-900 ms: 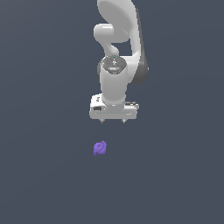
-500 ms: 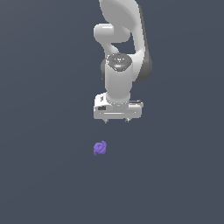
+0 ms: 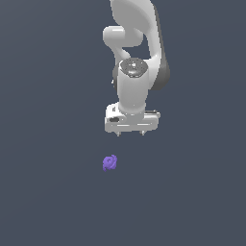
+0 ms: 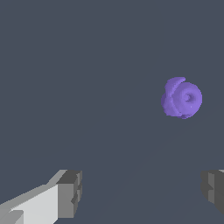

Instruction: Pick up the object and move it to a goal position.

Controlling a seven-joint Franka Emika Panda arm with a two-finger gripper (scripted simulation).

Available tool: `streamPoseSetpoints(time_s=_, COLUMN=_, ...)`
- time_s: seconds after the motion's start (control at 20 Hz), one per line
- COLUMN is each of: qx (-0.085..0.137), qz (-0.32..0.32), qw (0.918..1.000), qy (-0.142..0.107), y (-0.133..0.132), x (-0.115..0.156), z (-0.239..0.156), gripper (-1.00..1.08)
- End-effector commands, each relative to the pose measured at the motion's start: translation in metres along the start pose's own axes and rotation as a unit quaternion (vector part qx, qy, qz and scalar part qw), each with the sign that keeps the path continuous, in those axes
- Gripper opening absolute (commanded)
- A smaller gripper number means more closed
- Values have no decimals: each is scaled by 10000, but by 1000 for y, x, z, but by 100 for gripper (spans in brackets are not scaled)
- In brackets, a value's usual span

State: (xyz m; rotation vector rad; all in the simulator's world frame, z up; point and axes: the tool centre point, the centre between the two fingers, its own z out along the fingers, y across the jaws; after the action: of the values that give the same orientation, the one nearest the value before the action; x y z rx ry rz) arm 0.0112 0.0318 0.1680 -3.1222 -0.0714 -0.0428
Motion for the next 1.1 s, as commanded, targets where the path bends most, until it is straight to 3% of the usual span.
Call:
streamPoseSetpoints(time_s=0.0, qx=-2, qz=29, qw=10000, qy=-7, y=4, x=4, z=3, gripper=100)
streamPoseSetpoints(time_s=1.05, qx=-84, qz=536, qw=9985, qy=-122, y=88, x=66, z=71, gripper=100)
